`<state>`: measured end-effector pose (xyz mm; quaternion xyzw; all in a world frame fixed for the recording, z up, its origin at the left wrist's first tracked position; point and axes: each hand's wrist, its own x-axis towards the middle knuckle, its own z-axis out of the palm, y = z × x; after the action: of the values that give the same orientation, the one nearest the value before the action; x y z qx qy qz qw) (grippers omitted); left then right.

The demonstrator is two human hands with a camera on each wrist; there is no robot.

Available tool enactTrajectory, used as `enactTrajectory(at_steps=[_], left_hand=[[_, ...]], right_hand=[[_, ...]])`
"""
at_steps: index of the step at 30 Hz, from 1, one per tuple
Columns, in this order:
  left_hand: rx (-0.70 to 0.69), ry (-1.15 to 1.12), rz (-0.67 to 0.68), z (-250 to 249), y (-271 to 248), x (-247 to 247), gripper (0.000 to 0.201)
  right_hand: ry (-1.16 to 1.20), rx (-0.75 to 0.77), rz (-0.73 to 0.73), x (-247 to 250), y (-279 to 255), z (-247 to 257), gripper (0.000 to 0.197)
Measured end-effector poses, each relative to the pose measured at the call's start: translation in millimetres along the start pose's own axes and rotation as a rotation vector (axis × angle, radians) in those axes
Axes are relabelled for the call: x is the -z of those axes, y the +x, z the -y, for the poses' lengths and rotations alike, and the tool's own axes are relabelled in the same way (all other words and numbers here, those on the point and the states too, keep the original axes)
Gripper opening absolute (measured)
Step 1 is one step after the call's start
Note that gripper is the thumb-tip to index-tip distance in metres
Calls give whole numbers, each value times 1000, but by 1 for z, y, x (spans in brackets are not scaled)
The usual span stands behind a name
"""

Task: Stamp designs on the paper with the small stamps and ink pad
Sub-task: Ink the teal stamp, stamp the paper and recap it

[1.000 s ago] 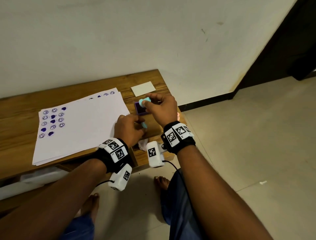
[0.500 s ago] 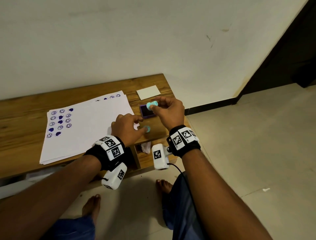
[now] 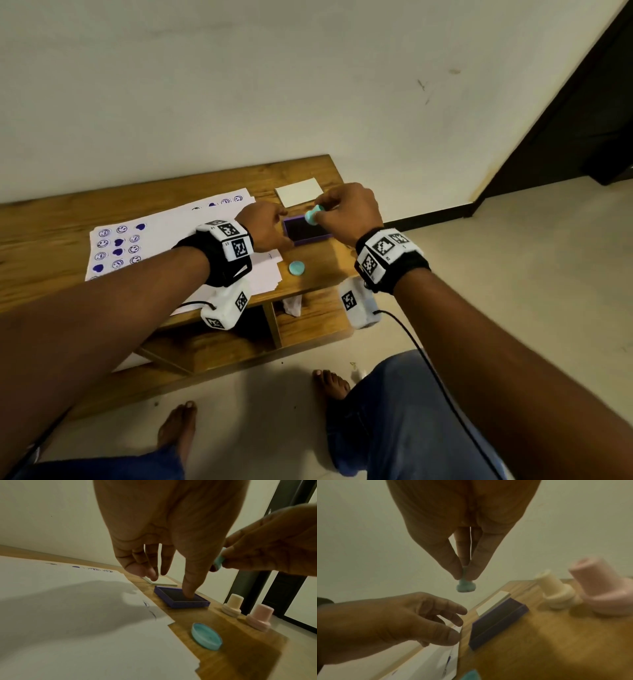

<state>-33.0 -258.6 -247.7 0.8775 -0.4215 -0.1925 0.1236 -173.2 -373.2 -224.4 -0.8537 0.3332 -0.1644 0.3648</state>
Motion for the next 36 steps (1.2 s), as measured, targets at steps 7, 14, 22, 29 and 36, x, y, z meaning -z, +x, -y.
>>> enactTrajectory(at_steps=[7, 14, 22, 29, 36], left_hand=[[4, 56, 58, 3, 19, -13, 62], [11, 42, 55, 5, 26, -15, 61], [6, 29, 83, 6, 29, -11, 59], [-3, 13, 88, 9, 33, -11, 60], [-5, -10, 80, 17, 35, -16, 52]], right_hand=[[-325, 96, 179, 3, 40, 15, 28], [-448, 126, 230, -11, 51, 13, 22], [-510, 88, 318, -26, 59, 10, 28], [-575, 32, 498, -25, 75, 26, 29], [-703, 54, 613, -31, 86, 38, 38]])
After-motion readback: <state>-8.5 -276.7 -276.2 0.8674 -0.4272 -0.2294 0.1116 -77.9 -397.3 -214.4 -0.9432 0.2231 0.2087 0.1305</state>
